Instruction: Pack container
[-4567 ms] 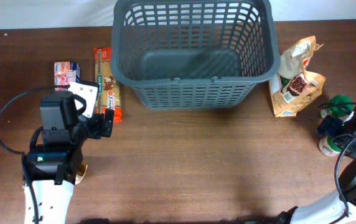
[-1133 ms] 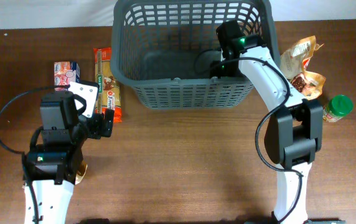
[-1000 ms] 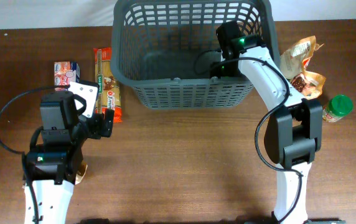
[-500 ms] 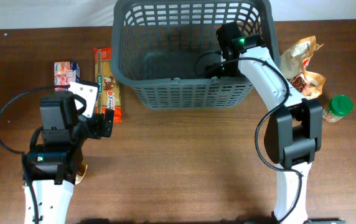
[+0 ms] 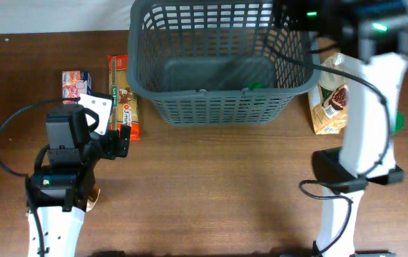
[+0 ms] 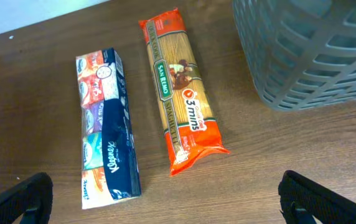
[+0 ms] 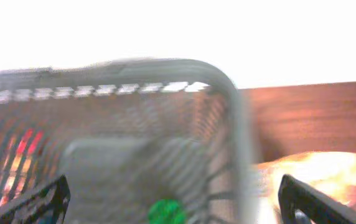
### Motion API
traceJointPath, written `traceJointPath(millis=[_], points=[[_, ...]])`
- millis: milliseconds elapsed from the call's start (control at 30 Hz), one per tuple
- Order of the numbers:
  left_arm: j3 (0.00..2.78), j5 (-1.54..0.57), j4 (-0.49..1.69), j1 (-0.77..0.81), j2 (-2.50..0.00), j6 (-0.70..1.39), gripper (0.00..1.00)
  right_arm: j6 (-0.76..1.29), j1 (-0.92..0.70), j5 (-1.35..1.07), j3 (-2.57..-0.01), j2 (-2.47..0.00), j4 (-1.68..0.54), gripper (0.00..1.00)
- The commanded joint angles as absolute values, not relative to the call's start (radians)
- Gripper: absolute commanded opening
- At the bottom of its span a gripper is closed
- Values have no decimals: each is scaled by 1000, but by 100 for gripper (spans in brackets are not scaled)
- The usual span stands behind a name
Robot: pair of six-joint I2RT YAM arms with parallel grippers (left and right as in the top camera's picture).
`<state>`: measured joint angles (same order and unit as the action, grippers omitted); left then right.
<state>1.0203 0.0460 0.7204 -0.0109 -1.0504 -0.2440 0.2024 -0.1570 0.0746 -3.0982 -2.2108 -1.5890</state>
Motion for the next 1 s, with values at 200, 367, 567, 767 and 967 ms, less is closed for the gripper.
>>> traceJointPath(millis=[200,367,567,767,967], points=[[1032,57,720,-16,-1052,-256,99,299,247,191,-3128,-2125,-1699,99],[1032,57,720,-16,-1052,-256,99,331,443,31,-3056,-2113,-1699,98],[1032,57,720,-16,-1052,-256,99,334,551,24,-2765,-2080,-1699,99],[1032,57,720,-16,-1052,-256,99,410,563,136,-2547,-2082,-1672,99],[1032,57,720,-16,-1052,-256,99,466,594,135,-2408,-2084,-1617,99]])
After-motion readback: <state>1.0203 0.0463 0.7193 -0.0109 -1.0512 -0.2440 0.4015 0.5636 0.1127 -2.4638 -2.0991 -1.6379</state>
